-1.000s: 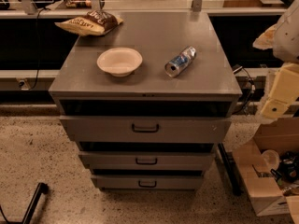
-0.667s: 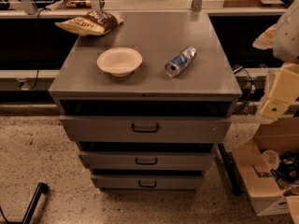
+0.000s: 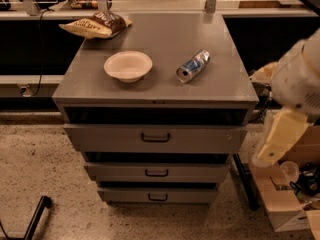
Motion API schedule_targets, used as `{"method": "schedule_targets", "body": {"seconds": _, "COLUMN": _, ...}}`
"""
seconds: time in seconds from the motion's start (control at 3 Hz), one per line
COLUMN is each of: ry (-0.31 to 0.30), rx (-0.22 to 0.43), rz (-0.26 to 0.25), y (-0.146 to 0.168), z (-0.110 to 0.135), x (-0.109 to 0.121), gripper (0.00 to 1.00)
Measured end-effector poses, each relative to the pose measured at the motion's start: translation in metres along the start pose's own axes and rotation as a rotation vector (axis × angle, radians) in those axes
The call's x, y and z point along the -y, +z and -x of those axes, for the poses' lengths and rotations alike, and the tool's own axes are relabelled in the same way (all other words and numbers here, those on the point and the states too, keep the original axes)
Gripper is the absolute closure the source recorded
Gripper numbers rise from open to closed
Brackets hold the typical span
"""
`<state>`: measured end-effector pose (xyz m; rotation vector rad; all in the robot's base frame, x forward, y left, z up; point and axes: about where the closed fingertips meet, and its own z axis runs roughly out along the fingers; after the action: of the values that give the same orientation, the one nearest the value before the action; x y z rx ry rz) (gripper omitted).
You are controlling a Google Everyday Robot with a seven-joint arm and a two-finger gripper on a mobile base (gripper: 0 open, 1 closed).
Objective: Open top drawer
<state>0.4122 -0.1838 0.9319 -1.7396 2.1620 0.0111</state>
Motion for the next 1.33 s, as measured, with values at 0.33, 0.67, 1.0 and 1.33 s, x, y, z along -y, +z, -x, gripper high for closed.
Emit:
{"method": "schedule_targets", "body": {"seconds": 0.33, "ry": -0.013, "rx": 0.116, "rz": 0.041, "y": 0.055, "z": 0.0, "x": -0.033, "gripper": 0.0}}
{"method": "schedule_targets", "body": {"seconds": 0.67, "ry": -0.057, "rx": 0.194, "rz": 0.058, "y": 0.063, "z": 0.013, "x": -0.044, "gripper": 0.0}}
{"method": "schedule_targets", "body": {"seconds": 1.0, "ry": -0.024, "rx": 0.169, "rz": 0.073, "y": 0.09, "z": 0.011, "x": -0.035, "gripper": 0.0}}
{"method": "schedule_targets", "body": {"seconds": 1.33, "ry": 0.02, "rx": 0.148, "rz": 0.073, "y": 0.127, "z": -0.002, "x": -0.028, "gripper": 0.0}}
